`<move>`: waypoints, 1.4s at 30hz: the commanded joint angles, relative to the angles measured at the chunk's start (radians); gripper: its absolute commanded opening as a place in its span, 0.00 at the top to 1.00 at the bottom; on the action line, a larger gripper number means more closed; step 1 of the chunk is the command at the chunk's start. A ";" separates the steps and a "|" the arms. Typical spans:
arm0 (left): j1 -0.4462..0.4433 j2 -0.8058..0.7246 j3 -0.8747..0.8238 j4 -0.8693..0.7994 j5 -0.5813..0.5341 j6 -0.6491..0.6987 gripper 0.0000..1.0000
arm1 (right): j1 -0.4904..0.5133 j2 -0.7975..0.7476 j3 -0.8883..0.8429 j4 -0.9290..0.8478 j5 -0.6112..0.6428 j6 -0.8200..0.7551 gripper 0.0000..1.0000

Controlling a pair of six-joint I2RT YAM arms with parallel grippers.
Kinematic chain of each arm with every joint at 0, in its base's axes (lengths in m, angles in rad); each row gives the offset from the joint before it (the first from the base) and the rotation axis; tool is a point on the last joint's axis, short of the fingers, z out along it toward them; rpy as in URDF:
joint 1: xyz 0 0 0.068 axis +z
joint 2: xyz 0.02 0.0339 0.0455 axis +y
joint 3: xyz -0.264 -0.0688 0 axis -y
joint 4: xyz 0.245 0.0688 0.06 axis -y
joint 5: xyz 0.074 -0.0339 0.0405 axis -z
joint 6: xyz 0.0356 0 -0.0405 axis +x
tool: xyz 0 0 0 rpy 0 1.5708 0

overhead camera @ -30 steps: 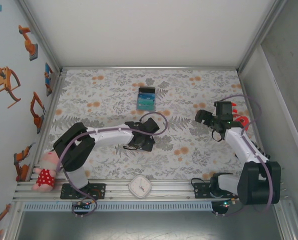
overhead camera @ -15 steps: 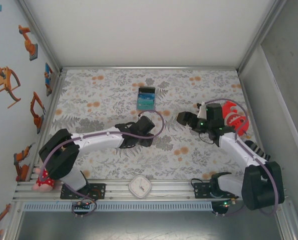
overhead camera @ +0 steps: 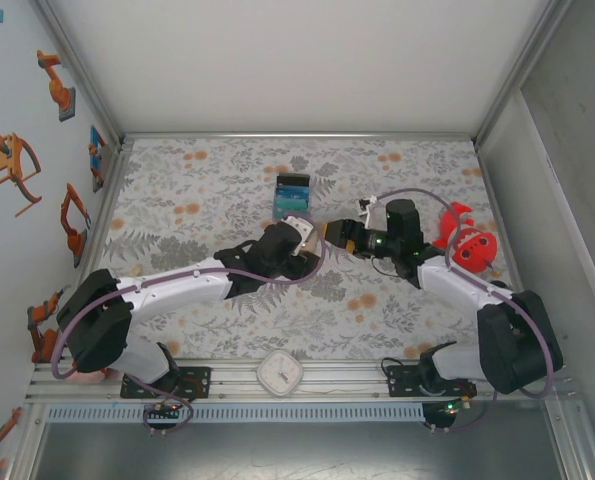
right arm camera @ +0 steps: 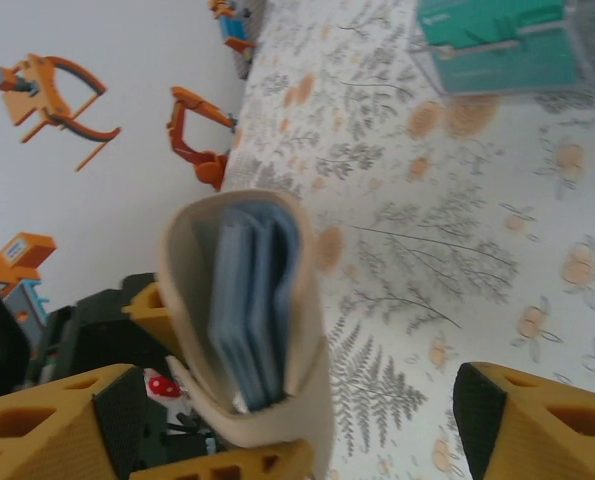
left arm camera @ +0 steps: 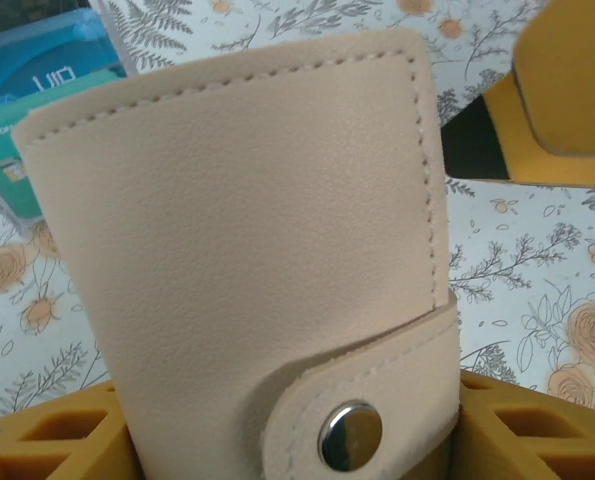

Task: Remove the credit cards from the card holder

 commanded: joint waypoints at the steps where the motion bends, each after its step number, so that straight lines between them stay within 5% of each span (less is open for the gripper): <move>1: -0.003 -0.010 0.017 0.054 0.025 0.050 0.38 | 0.020 -0.005 0.044 0.070 -0.032 0.016 0.20; 15: -0.003 -0.001 0.034 0.085 0.067 0.055 0.38 | 0.068 0.083 0.099 0.082 -0.007 0.007 0.34; 19: -0.003 -0.008 0.031 0.099 0.067 0.050 0.36 | 0.071 0.098 0.108 0.074 0.002 0.008 0.57; 21: -0.003 -0.024 0.016 0.112 0.059 0.048 0.33 | 0.073 0.099 0.110 0.065 0.016 0.009 0.78; 24: -0.003 -0.065 -0.004 0.125 0.037 0.028 0.16 | 0.071 0.090 0.111 0.056 0.037 0.009 1.00; 26: -0.003 -0.098 -0.028 0.138 0.030 0.006 0.04 | 0.073 0.070 0.111 0.036 0.064 -0.011 1.00; 34: 0.021 -0.258 -0.169 0.228 -0.046 -0.089 0.03 | 0.064 0.013 0.154 -0.117 0.154 -0.122 1.00; 42: 0.225 -0.429 -0.286 0.233 0.136 -0.201 0.03 | 0.041 -0.020 0.191 -0.191 0.155 -0.200 1.00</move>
